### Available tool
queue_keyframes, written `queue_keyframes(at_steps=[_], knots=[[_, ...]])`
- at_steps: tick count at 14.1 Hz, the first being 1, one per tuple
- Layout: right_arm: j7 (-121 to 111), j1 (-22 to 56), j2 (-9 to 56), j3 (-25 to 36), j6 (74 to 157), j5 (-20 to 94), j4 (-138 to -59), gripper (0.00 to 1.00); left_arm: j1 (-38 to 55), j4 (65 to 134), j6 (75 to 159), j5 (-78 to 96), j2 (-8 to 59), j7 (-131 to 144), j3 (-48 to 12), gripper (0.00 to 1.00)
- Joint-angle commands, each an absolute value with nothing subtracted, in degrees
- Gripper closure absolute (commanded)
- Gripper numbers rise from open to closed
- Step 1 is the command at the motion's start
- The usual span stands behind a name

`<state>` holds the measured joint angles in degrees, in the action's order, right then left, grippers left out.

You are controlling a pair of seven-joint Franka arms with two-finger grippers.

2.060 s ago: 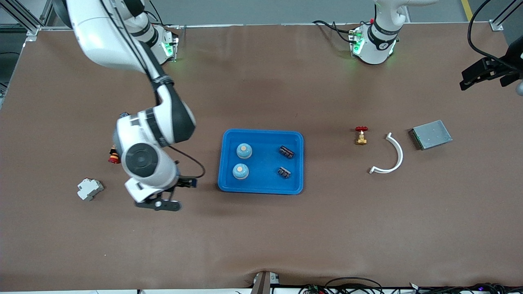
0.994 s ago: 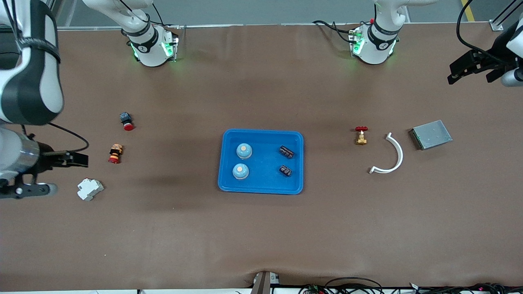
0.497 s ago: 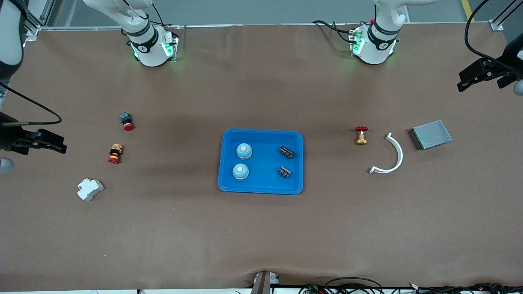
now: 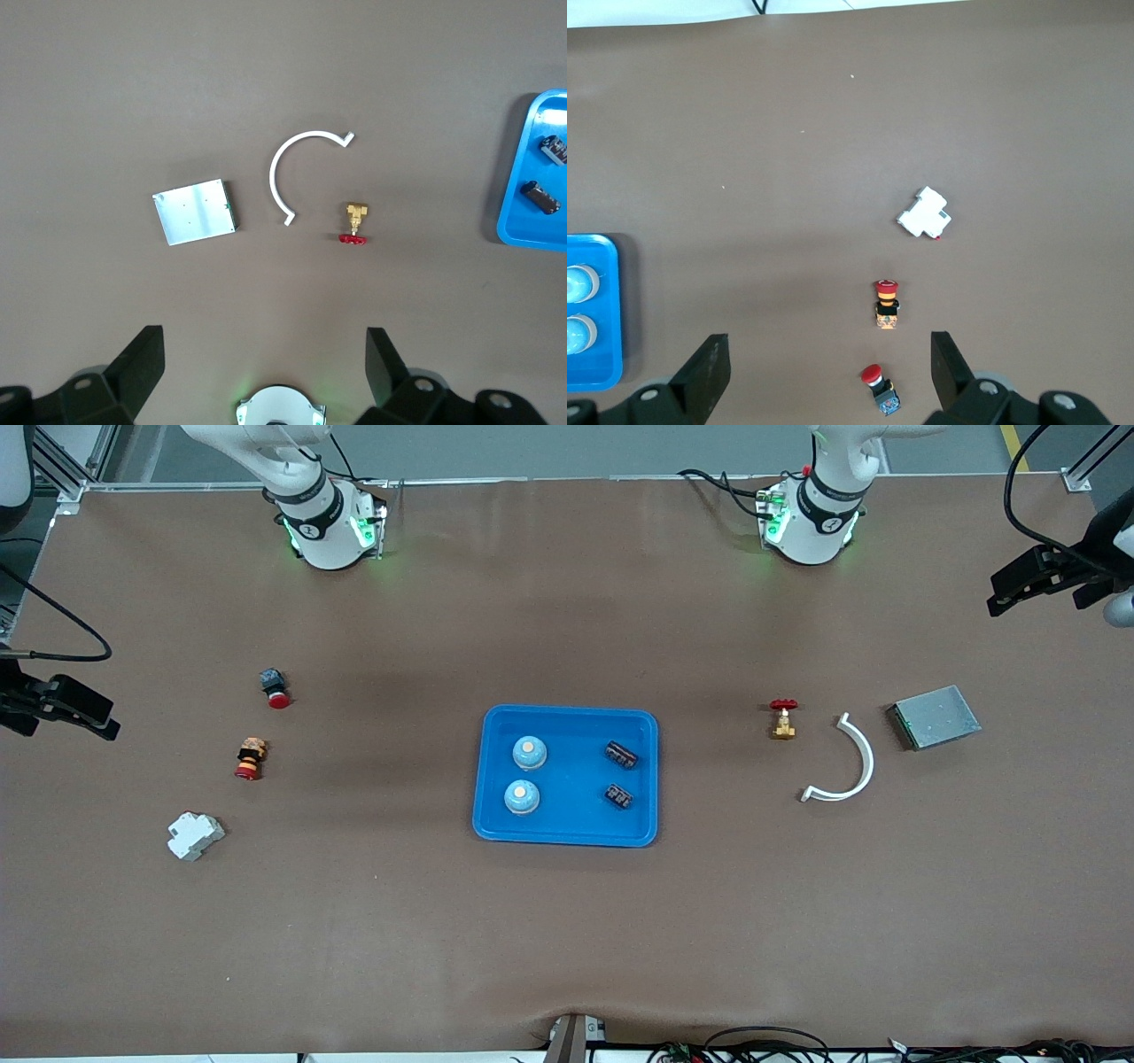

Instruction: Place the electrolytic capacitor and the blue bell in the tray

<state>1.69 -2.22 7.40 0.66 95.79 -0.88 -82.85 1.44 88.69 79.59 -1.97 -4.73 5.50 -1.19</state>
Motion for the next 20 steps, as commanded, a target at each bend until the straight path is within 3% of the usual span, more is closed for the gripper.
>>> queue_keyframes(at_steps=[1,5,9,13,20], knots=[[2.46,-5.62,3.88,-2.37,96.68,0.0,-86.74,0.0,1.32,92.89,81.55,-1.93,-7.73,5.62,-1.23,0.0],[2.55,-4.92,-0.16,-1.93,96.85,-0.09,-90.78,0.0,-0.08,95.71,86.83,-2.02,-7.91,5.62,-1.49,0.0],[4.91,-1.41,-0.79,0.61,97.03,-0.17,-91.76,0.0,-0.26,93.52,87.63,-1.93,-6.59,4.05,-1.32,0.0],[4.92,-1.41,-0.79,0.53,97.21,-0.44,-91.67,0.0,-0.18,88.86,86.66,-2.72,-4.13,4.48,-1.23,0.0],[4.66,-0.97,-0.35,0.53,96.59,-0.88,-87.55,0.0,-0.18,88.59,87.8,-2.02,1.22,5.19,-1.32,0.0]])
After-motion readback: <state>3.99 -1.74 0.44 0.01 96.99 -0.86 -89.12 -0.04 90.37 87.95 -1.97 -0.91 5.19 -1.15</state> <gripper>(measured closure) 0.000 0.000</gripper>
